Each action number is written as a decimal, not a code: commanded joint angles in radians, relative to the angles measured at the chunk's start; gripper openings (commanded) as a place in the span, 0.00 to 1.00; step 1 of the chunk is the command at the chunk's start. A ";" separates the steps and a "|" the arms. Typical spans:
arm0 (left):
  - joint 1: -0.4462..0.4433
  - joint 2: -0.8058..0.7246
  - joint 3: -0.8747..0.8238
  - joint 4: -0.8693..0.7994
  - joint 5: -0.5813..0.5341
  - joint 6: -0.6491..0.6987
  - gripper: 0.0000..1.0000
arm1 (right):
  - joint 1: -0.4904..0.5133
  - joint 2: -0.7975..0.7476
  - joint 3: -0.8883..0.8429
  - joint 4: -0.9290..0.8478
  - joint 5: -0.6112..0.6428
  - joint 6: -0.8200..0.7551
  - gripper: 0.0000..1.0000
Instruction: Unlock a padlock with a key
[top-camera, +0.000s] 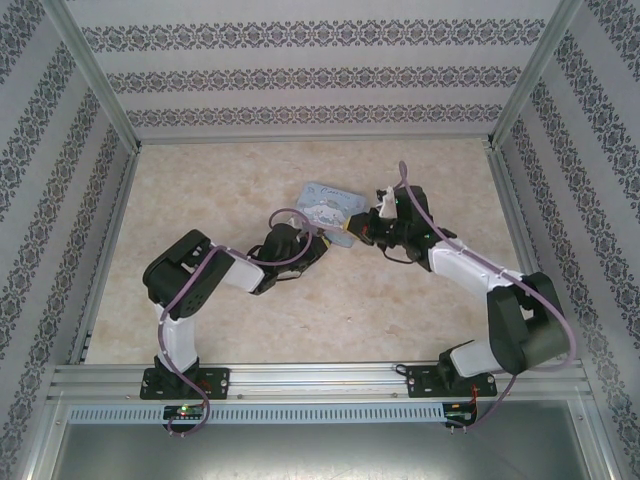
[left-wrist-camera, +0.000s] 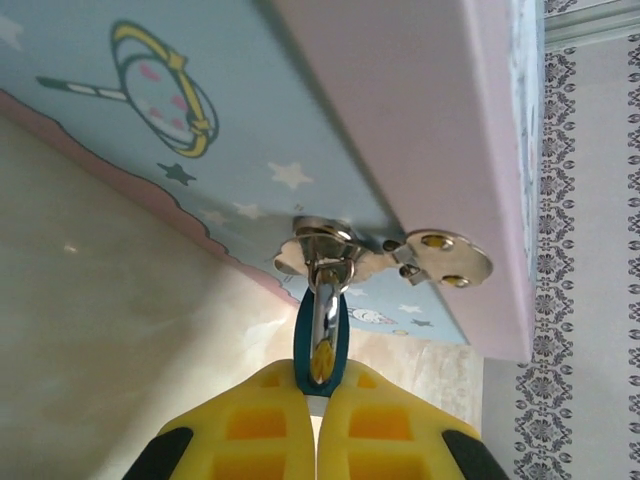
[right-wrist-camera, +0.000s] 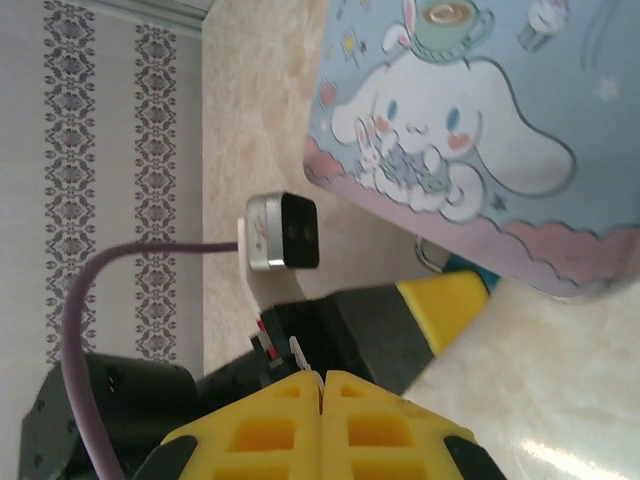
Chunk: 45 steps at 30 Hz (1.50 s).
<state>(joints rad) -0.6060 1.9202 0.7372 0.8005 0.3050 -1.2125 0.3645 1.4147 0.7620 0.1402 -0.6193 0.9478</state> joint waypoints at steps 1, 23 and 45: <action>0.027 -0.032 -0.032 0.014 0.040 -0.036 0.00 | 0.038 -0.028 -0.078 0.113 0.050 0.064 0.00; 0.049 -0.009 0.020 0.181 0.198 -0.185 0.00 | 0.047 0.063 -0.267 0.393 0.114 0.190 0.00; 0.048 0.005 0.017 0.197 0.184 -0.201 0.00 | 0.051 0.164 -0.247 0.480 0.163 0.278 0.00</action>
<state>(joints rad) -0.5671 1.9182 0.7334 0.9134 0.4866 -1.4002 0.4149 1.5681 0.5018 0.5819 -0.4789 1.2102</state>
